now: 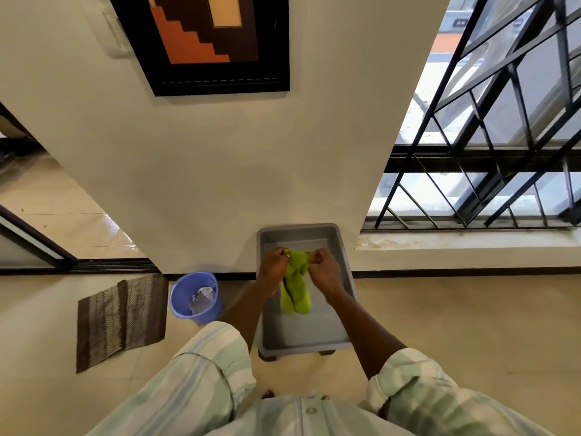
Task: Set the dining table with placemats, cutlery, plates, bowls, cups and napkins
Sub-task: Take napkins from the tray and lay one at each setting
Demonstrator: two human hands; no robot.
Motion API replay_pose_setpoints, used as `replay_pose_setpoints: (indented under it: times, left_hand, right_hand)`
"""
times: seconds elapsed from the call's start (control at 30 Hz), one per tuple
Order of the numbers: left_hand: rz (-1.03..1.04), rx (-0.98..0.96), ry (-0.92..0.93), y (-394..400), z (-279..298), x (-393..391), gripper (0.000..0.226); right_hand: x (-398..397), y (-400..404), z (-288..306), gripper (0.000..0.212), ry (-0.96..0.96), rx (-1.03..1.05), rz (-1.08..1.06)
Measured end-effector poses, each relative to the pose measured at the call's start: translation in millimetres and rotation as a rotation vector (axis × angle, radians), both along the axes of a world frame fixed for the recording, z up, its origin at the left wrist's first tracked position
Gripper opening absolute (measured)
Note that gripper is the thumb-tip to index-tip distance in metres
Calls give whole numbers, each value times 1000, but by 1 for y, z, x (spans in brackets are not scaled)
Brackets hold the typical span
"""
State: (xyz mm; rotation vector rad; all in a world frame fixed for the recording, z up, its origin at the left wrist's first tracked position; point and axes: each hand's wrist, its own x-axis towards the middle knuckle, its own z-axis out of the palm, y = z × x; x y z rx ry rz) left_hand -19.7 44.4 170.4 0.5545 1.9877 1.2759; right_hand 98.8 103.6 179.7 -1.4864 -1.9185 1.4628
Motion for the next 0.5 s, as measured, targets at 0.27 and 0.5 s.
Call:
replay_pose_setpoints:
  times: [0.27,0.5]
  left_hand:
    - [-100,164,-8,16,42,-28,22]
    - [-70,-22,315,5,33,-63,26]
  right_hand:
    - [-11,57,26,56,-351,199,463]
    - [-12,62,54,12,-366,411,357]
